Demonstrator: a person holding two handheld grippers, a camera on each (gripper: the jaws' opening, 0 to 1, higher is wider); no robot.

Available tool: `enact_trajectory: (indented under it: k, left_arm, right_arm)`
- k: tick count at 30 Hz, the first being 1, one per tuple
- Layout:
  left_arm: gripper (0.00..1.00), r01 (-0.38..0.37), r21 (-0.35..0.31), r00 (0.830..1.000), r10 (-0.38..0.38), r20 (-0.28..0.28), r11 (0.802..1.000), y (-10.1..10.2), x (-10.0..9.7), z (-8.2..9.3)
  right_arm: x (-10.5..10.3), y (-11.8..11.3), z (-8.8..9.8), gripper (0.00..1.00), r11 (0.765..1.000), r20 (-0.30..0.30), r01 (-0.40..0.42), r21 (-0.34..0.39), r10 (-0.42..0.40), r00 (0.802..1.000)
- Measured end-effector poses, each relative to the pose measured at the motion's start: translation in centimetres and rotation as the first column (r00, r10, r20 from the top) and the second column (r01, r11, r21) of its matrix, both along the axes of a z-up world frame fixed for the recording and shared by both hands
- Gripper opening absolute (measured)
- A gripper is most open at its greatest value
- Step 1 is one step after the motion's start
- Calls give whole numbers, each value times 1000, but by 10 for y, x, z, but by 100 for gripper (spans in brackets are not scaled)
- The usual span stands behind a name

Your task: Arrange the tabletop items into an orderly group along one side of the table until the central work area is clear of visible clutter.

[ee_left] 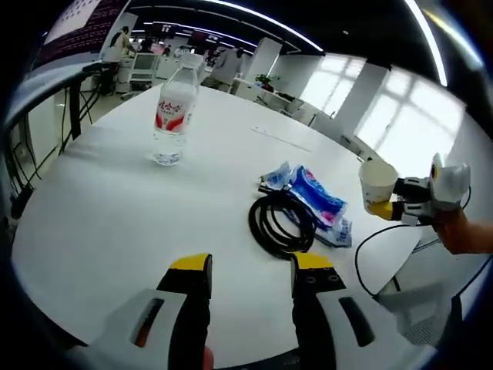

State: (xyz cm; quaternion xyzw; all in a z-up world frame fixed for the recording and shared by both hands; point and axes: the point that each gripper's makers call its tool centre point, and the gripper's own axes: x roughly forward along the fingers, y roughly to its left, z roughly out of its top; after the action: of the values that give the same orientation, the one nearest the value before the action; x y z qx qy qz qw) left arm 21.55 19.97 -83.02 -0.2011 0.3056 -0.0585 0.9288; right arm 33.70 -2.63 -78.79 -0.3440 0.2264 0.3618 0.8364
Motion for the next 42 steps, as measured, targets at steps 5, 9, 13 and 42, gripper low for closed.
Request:
enact_trajectory:
  k: [5, 9, 13, 42]
  left_arm:
    - [39, 0, -5, 999, 0, 44, 1000, -4, 8, 25]
    - [39, 16, -15, 996, -14, 88, 1000, -13, 15, 51]
    - [38, 52, -19, 990, -49, 132, 998, -27, 22, 70]
    - [37, 272, 59, 934, -279, 222, 960, -99, 31, 127]
  right_arm:
    - [-11, 1, -6, 39, 1000, -25, -14, 0, 14, 1000]
    - [-18, 5, -12, 39, 1000, -49, -22, 7, 22, 999]
    - [-32, 18, -13, 39, 998, -63, -59, 15, 60, 996]
    - [-68, 74, -19, 39, 970, -96, -241, 41, 244, 965]
